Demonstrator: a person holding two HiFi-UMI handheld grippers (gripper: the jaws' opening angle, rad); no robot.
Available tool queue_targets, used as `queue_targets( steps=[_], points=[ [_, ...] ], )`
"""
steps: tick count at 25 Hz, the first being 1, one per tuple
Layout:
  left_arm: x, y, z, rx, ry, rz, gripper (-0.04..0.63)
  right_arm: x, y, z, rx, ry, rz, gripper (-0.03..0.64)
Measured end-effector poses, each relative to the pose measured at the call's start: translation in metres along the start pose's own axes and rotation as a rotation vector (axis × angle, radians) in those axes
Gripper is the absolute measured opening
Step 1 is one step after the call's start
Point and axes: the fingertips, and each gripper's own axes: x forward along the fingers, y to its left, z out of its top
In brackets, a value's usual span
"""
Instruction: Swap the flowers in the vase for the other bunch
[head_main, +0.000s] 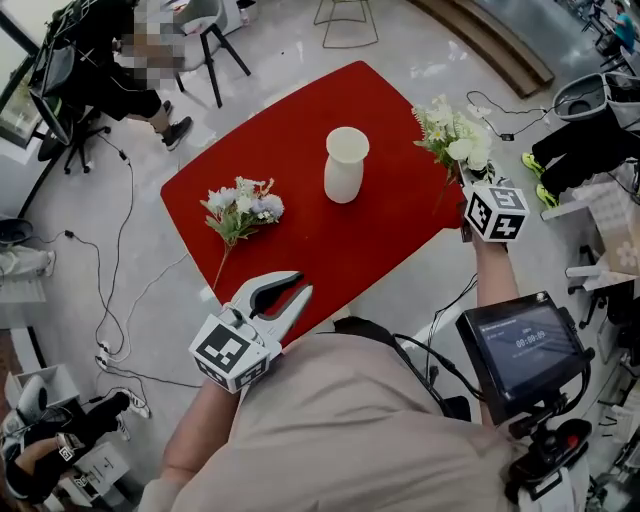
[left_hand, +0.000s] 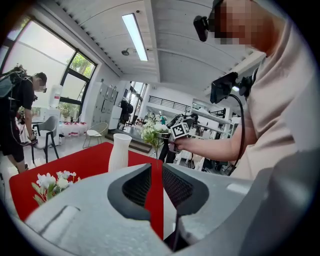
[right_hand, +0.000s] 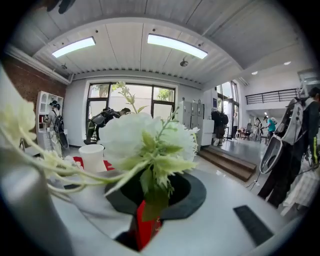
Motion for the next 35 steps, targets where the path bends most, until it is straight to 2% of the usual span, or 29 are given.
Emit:
queue_targets(
  steps=[5,19,35],
  points=[
    [0.008,0.006,0.003,-0.018,0.000,0.045,0.060,0.039,-0.003,-0.038,0.006,0.104,0.034,0.067],
    [0.020,0.024,0.005,-0.049,0.024,0.164,0.060,0.132,-0.010,-0.093,0.017,0.232,0.104,0.069],
    [0.011,0.021,0.005,-0.058,0.034,0.215,0.060,0.154,-0.005,-0.150,0.028,0.338,0.113,0.084]
  ],
)
